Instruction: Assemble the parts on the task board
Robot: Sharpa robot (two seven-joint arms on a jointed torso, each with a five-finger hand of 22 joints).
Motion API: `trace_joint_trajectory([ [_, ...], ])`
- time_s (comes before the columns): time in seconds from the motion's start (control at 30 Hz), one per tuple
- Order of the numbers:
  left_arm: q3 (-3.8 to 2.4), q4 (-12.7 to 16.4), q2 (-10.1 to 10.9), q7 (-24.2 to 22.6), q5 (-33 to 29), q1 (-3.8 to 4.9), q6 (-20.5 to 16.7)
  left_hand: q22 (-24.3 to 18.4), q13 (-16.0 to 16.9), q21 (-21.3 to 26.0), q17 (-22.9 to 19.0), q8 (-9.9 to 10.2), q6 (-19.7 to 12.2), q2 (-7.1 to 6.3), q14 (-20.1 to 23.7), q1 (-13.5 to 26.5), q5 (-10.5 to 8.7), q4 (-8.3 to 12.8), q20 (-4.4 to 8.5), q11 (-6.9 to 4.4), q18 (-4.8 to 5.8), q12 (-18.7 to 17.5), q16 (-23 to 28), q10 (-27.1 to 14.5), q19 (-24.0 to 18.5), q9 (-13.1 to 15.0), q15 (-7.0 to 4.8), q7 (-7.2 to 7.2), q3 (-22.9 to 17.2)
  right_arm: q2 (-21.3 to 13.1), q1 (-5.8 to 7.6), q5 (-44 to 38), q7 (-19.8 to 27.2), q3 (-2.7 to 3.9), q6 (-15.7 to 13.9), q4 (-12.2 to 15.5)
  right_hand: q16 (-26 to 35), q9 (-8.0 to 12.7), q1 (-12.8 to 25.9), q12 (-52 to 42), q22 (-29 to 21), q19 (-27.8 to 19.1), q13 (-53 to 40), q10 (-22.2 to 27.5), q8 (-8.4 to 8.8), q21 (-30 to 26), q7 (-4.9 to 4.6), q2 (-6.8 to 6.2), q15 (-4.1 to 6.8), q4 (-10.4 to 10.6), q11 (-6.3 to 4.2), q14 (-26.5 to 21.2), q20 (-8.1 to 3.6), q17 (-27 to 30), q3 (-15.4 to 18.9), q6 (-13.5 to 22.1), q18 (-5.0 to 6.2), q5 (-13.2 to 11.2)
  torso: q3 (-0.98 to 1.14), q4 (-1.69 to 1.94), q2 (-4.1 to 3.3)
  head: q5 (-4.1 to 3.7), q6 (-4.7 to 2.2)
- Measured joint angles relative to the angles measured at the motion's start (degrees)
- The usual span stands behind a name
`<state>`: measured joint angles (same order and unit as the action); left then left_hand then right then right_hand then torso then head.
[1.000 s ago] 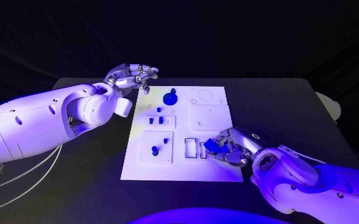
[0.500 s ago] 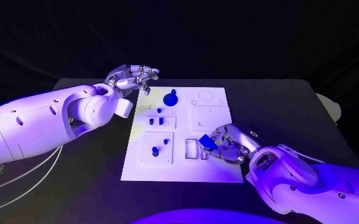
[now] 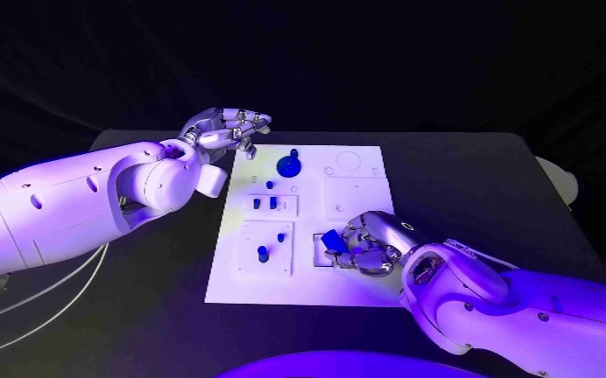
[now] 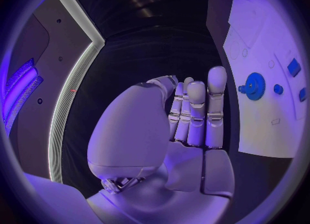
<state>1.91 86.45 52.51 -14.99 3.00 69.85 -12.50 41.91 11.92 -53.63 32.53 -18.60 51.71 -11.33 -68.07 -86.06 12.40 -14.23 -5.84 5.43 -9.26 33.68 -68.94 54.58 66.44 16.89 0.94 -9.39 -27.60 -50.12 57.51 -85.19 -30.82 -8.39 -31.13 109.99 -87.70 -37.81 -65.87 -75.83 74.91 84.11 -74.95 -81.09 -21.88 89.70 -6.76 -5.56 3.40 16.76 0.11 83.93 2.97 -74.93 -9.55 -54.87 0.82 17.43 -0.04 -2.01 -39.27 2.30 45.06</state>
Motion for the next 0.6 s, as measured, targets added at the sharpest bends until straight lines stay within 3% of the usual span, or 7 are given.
trace_joint_trajectory([
  [0.17, 0.00, 0.1, 0.1, 0.0, 0.0, 0.00, 0.0, 0.0, 0.0, 0.0, 0.0, 0.0, 0.0, -0.07, 0.0, 0.1, 0.00, 0.0, 0.00, 0.00, 0.00, 0.0, 0.0, 0.0, 0.0, 0.0, 0.00, 0.00, 0.0, 1.3, 0.05, 0.2, -0.3, 0.00, 0.6, -1.0, 0.0, 0.0, 1.3, 0.0, 0.0, -0.2, 0.0, -0.2, -0.12, 0.0, 0.30, 0.58, 0.01, 0.1, -0.20, 0.0, -0.21, 0.0, 0.2, -0.3, 0.00, 0.0, 0.03, 0.01, -0.04, 0.18, 0.01],
  [0.27, 0.00, 0.2, 0.2, 0.0, 0.0, 0.01, 0.1, 0.0, 0.0, 0.0, 0.0, 0.0, 0.0, -0.07, 0.0, 0.1, 0.00, 0.0, 0.00, 0.00, 0.00, 0.0, 0.0, 0.0, 0.0, 0.0, 0.00, 0.00, 0.0, 1.8, 0.08, 0.3, -0.5, 0.01, 1.4, -1.4, 0.0, -0.2, 3.9, -0.1, 0.0, -0.2, 0.0, -0.4, -0.67, 0.0, 1.46, 0.75, 0.20, 0.2, -0.40, 0.2, -0.21, 0.0, 1.2, -1.5, 0.00, 0.0, 0.03, 0.01, -0.04, 0.34, 0.19],
  [0.3, 0.00, 0.2, 0.2, 0.0, 0.0, 0.01, 0.1, 0.0, 0.0, 0.0, 0.0, 0.0, 0.0, -0.07, 0.0, 0.1, 0.00, 0.0, 0.00, 0.00, 0.00, 0.0, 0.0, 0.0, 0.0, 0.0, 0.00, 0.00, 0.0, 2.0, 0.09, 0.3, -0.6, 0.01, 1.9, -1.6, 0.0, -0.3, 4.5, -0.2, 0.0, -0.1, 0.0, -0.4, -0.74, 0.0, 2.28, 0.76, 0.20, 0.2, -0.40, 0.2, -0.31, 0.0, 1.6, -2.5, 0.00, 0.0, 0.03, 0.02, -0.04, 0.41, 0.26],
  [0.6, 0.00, 0.2, 0.3, 0.1, 0.0, 0.01, 0.4, 0.0, 0.0, 0.0, 0.0, 0.0, 0.0, -0.07, 0.0, 0.1, 0.00, 0.2, 0.00, -0.21, 0.00, 0.0, 0.0, -0.2, 0.0, 0.0, 0.00, 0.00, -0.2, 2.9, 0.24, 0.4, -1.0, 0.14, 4.2, -2.3, 0.0, -0.4, 5.6, -0.2, 0.0, 0.0, 0.0, -0.6, -1.11, 0.0, 3.06, 1.04, 0.41, 0.1, -0.60, 0.0, -0.41, 0.0, 2.2, -3.3, 0.00, 0.0, 0.07, -0.08, -0.02, 0.74, 0.46],
])
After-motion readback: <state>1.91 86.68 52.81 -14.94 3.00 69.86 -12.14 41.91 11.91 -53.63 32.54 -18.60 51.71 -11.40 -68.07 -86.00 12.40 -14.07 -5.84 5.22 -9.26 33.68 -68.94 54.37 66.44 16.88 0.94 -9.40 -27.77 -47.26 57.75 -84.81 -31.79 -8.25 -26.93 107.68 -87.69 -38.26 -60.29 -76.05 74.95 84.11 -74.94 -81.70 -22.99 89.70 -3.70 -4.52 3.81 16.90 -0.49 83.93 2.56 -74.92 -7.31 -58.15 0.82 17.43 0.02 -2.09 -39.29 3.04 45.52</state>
